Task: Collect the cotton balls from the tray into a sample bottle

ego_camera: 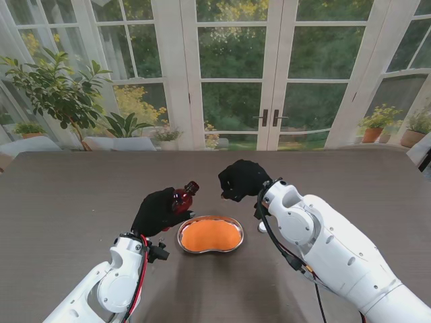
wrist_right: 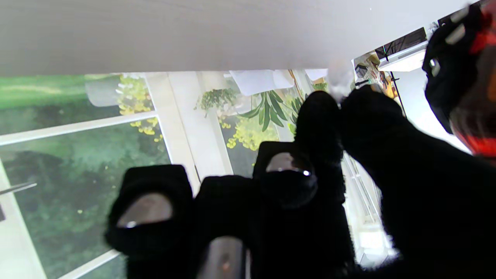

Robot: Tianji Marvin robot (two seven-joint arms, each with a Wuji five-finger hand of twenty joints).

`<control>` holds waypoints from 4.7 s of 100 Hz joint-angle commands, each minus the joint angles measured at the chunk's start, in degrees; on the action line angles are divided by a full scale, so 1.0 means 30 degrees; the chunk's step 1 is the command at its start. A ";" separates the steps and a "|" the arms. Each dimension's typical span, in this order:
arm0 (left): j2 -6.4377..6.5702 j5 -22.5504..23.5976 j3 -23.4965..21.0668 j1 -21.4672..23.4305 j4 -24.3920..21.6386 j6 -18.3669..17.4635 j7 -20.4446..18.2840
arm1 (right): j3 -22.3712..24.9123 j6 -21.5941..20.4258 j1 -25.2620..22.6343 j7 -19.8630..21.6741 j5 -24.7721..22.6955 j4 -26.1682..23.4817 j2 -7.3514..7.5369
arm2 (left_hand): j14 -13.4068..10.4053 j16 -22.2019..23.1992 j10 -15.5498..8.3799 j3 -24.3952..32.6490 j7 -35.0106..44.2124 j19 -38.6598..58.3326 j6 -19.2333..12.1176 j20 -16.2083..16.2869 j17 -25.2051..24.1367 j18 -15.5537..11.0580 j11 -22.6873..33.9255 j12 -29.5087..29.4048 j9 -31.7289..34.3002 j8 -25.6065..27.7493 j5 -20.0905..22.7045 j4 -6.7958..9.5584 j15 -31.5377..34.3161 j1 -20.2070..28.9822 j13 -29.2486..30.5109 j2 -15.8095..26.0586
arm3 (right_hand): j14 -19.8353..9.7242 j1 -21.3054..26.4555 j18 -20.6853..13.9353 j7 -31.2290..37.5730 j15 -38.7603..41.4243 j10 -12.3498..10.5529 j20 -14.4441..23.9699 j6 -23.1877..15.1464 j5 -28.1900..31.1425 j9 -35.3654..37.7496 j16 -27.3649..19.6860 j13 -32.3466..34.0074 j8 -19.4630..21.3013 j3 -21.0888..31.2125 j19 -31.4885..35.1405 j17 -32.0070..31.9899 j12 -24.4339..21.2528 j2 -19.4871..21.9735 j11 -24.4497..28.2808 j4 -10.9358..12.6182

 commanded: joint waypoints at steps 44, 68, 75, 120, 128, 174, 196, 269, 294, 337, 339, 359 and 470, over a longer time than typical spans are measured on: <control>-0.0333 -0.0861 0.1114 -0.1131 0.1404 0.0146 -0.0562 | 0.2090 0.0651 -0.1352 0.1035 0.0087 -0.3836 0.0275 | 0.1020 0.0306 -0.0547 0.6575 0.3107 0.0938 -0.3624 0.0400 -0.0190 -0.0641 0.0114 0.0421 0.0984 0.0222 0.2829 -0.0087 0.1350 0.4734 0.0542 0.5097 | -0.2157 0.0045 -0.0218 0.0281 0.1777 -0.0060 0.0241 0.1575 -0.0242 0.1580 0.0182 0.0221 0.0751 0.0367 0.1882 0.0371 0.0492 0.0179 0.0781 0.0714; -0.0541 -0.1258 0.1872 -0.2029 0.2048 -0.0016 -0.0377 | 0.2335 0.0757 -0.1567 0.1070 0.0323 -0.4668 0.0241 | 0.1003 0.0310 -0.0550 0.6573 0.3105 0.0925 -0.3627 0.0409 -0.0207 -0.0643 0.0103 0.0427 0.0961 0.0220 0.2827 -0.0083 0.1354 0.4735 0.0549 0.5115 | -0.2158 0.0064 -0.0191 0.0289 0.1777 -0.0060 0.0248 0.1624 -0.0238 0.1581 0.0180 0.0221 0.0782 0.0352 0.1897 0.0374 0.0497 0.0167 0.0778 0.0726; -0.0615 -0.1373 0.2093 -0.2308 0.2250 -0.0102 -0.0281 | 0.2340 0.0783 -0.1620 0.1056 0.0503 -0.4832 0.0210 | 0.1018 0.0308 -0.0546 0.6566 0.3097 0.0923 -0.3605 0.0413 -0.0208 -0.0643 0.0110 0.0435 0.0975 0.0215 0.2827 -0.0084 0.1344 0.4736 0.0540 0.5101 | -0.2158 0.0060 -0.0186 0.0288 0.1777 -0.0060 0.0249 0.1625 -0.0239 0.1581 0.0180 0.0221 0.0787 0.0352 0.1897 0.0374 0.0498 0.0167 0.0778 0.0725; -0.0902 -0.1726 0.2704 -0.3046 0.2919 -0.0470 0.0232 | 0.2150 0.0732 -0.1712 0.0803 0.0884 -0.5121 0.0091 | 0.1023 0.0311 -0.0529 0.6577 0.3084 0.0897 -0.3597 0.0428 -0.0237 -0.0641 0.0085 0.0439 0.0960 0.0214 0.2845 -0.0077 0.1327 0.4735 0.0534 0.5104 | -0.2158 0.0080 -0.0154 0.0289 0.1778 -0.0050 0.0285 0.1665 -0.0239 0.1581 0.0179 0.0221 0.0839 0.0347 0.1959 0.0399 0.0504 0.0152 0.0772 0.0729; -0.0938 -0.1744 0.2794 -0.3148 0.2993 -0.0547 0.0306 | 0.2037 0.0686 -0.1665 0.0708 0.0892 -0.5038 0.0062 | 0.1022 0.0314 -0.0523 0.6577 0.3080 0.0882 -0.3628 0.0431 -0.0251 -0.0621 0.0089 0.0451 0.0964 0.0222 0.2836 -0.0071 0.1326 0.4737 0.0522 0.5101 | -0.2158 0.0062 -0.0152 0.0275 0.1778 -0.0050 0.0290 0.1643 -0.0245 0.1581 0.0179 0.0221 0.0841 0.0348 0.1964 0.0400 0.0505 0.0141 0.0771 0.0723; -0.0904 -0.1567 0.2851 -0.3082 0.2715 -0.0688 0.0322 | 0.1792 0.0800 -0.1520 0.0280 0.0857 -0.4733 -0.0049 | 0.1020 0.0317 -0.0531 0.6576 0.3077 0.0886 -0.3607 0.0442 -0.0225 -0.0650 0.0095 0.0454 0.0972 0.0234 0.2849 -0.0071 0.1336 0.4736 0.0543 0.5091 | -0.2134 0.0079 -0.0125 0.0263 0.1770 -0.0050 0.0324 0.1639 -0.0226 0.1581 0.0154 0.0222 0.0855 0.0391 0.2003 0.0411 0.0510 0.0078 0.0769 0.0709; -0.0860 -0.1516 0.2787 -0.2945 0.2539 -0.0604 0.0242 | 0.1829 0.0854 -0.1474 0.0277 0.0843 -0.4696 -0.0050 | 0.1001 0.0322 -0.0529 0.6579 0.3072 0.0883 -0.3610 0.0445 -0.0235 -0.0656 0.0103 0.0454 0.0981 0.0238 0.2844 -0.0076 0.1348 0.4730 0.0553 0.5080 | -0.2110 0.0086 -0.0115 0.0262 0.1776 -0.0030 0.0342 0.1636 -0.0220 0.1580 0.0146 0.0220 0.0858 0.0382 0.2005 0.0399 0.0512 0.0067 0.0762 0.0707; -0.0837 -0.1487 0.2652 -0.2789 0.2393 -0.0556 0.0253 | 0.1684 0.0956 -0.1314 0.0220 0.1075 -0.4468 -0.0117 | 0.1035 0.0318 -0.0511 0.6567 0.3046 0.0868 -0.3588 0.0444 -0.0234 -0.0630 0.0090 0.0443 0.0967 0.0236 0.2846 -0.0085 0.1324 0.4729 0.0544 0.5098 | -0.2079 0.0050 -0.0091 0.0257 0.1809 0.0018 0.0374 0.1694 -0.0230 0.1579 0.0142 0.0218 0.0854 0.0392 0.2000 0.0400 0.0530 0.0092 0.0751 0.0700; -0.0941 -0.1660 0.2756 -0.2923 0.2509 -0.0535 0.0447 | 0.1891 0.0962 -0.1389 0.0271 0.1008 -0.4734 -0.0084 | 0.1073 0.0322 -0.0479 0.6520 0.3050 0.0852 -0.3500 0.0446 -0.0235 -0.0593 0.0076 0.0427 0.0941 0.0270 0.2823 -0.0056 0.1307 0.4802 0.0502 0.5215 | -0.2081 0.0078 -0.0091 0.0268 0.1819 0.0009 0.0379 0.1656 -0.0211 0.1573 0.0145 0.0218 0.0856 0.0380 0.1997 0.0401 0.0556 0.0081 0.0759 0.0704; -0.1182 -0.2009 0.3081 -0.3523 0.3003 -0.0535 0.0831 | 0.2372 0.0866 -0.1720 0.0431 0.0978 -0.5388 -0.0006 | 0.1051 0.0327 -0.0486 0.6215 0.3206 0.0823 -0.3424 0.0448 -0.0272 -0.0592 0.0119 0.0288 0.0906 0.0524 0.2756 0.0065 0.1305 0.4961 0.0515 0.5550 | -0.2087 0.0084 -0.0094 0.0259 0.1832 0.0021 0.0394 0.1646 -0.0223 0.1576 0.0149 0.0218 0.0846 0.0367 0.2015 0.0403 0.0581 0.0079 0.0759 0.0709; -0.1192 -0.2016 0.3094 -0.3542 0.3022 -0.0540 0.0853 | 0.2374 0.0854 -0.1735 0.0431 0.0983 -0.5391 -0.0006 | 0.1055 0.0327 -0.0476 0.6212 0.3204 0.0822 -0.3416 0.0448 -0.0275 -0.0593 0.0122 0.0285 0.0907 0.0525 0.2759 0.0070 0.1304 0.4970 0.0517 0.5541 | -0.2088 0.0077 -0.0095 0.0264 0.1832 0.0019 0.0395 0.1655 -0.0216 0.1575 0.0149 0.0218 0.0849 0.0365 0.2016 0.0402 0.0582 0.0079 0.0759 0.0707; -0.1276 -0.2034 0.3143 -0.3743 0.3110 -0.0600 0.1084 | 0.2281 0.0797 -0.1802 0.0361 0.1071 -0.5400 -0.0033 | 0.1069 0.0328 -0.0495 0.6163 0.3180 0.0810 -0.3434 0.0452 -0.0277 -0.0558 0.0155 0.0253 0.0914 0.0535 0.2747 0.0088 0.1304 0.4983 0.0534 0.5518 | -0.2089 0.0079 -0.0098 0.0272 0.1833 0.0014 0.0400 0.1673 -0.0198 0.1575 0.0150 0.0217 0.0849 0.0369 0.2017 0.0402 0.0586 0.0049 0.0753 0.0701; -0.1498 -0.2168 0.3222 -0.3738 0.3320 -0.1058 0.1803 | 0.1898 0.0934 -0.1836 0.0174 0.1523 -0.5447 -0.0166 | 0.1137 0.0338 -0.0460 0.6117 0.3058 0.0747 -0.3455 0.0474 -0.0364 -0.0544 0.0135 0.0217 0.0880 0.0563 0.2897 0.0161 0.1243 0.4954 0.0451 0.5606 | -0.2048 0.0057 -0.0090 0.0273 0.1841 -0.0002 0.0431 0.1673 -0.0197 0.1580 0.0147 0.0216 0.0862 0.0416 0.2039 0.0395 0.0596 0.0093 0.0766 0.0698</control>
